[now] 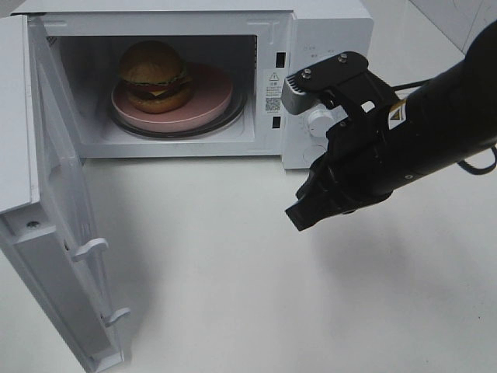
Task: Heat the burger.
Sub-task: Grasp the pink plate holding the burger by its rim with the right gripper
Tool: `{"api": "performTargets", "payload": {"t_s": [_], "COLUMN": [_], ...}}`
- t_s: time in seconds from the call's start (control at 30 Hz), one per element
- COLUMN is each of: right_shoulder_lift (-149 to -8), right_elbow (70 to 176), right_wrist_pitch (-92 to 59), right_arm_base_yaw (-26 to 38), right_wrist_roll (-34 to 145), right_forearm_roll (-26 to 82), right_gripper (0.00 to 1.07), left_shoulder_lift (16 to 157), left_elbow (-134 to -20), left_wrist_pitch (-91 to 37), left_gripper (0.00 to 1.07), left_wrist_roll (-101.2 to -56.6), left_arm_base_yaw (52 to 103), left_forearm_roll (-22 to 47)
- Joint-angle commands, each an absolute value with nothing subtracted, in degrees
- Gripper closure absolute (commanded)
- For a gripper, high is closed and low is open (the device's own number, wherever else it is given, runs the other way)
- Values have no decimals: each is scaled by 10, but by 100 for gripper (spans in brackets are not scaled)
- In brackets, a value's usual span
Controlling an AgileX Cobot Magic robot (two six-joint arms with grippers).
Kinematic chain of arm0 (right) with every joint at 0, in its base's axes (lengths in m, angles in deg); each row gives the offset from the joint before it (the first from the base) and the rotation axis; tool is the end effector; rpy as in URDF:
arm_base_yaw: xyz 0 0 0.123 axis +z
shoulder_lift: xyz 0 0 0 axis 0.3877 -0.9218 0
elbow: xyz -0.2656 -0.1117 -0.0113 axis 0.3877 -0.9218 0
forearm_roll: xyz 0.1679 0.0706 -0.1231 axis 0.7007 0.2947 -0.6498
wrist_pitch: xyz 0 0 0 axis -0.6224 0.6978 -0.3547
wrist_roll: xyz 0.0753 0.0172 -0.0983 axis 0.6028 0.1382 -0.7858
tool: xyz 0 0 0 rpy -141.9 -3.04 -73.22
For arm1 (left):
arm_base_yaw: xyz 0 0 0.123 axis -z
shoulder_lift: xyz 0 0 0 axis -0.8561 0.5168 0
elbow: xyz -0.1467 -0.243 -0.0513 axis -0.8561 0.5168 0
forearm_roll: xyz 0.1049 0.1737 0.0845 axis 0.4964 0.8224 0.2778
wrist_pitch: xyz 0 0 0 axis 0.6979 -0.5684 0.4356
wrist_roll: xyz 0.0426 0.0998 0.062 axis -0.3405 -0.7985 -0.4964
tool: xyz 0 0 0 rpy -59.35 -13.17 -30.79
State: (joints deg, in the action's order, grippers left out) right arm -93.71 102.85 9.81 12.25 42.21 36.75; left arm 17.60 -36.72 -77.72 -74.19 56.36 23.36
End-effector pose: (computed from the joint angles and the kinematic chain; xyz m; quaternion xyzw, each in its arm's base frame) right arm 0.2247 0.1669 0.2175 -0.3690 0.8765 0.0963 0.2939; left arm -0.0105 -0.0075 0.2497 -0.0235 0.8518 -0.0240 0.5228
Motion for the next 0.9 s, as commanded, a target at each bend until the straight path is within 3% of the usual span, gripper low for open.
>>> {"api": "performTargets", "payload": {"t_s": [0.03,0.33,0.73,0.83,0.9], "right_shoulder_lift": [-934,-934,-934,-934,-934], "right_elbow": [1054,1117,1129,1129,1129], "right_wrist_pitch": [147,279,295,291,291], "right_arm_base_yaw": [120,120,120,120,121], "right_wrist_roll": [421,298,66,47,46], "right_forearm_roll": [317,266,264,261,237], "right_gripper": [98,97,95,89,75], "left_shoulder_lift": [172,172,172,172,172], "left_elbow": [-364,-364,-364,-364,-364], "left_wrist_pitch": [-769,-769,-769,-769,-769], "left_gripper": [9,9,9,9,9], "left_wrist_roll": [-738,-738,-738,-738,-738], "left_arm_base_yaw": [563,563,563,563,563], "left_forearm_roll": [234,234,234,234,234]}}
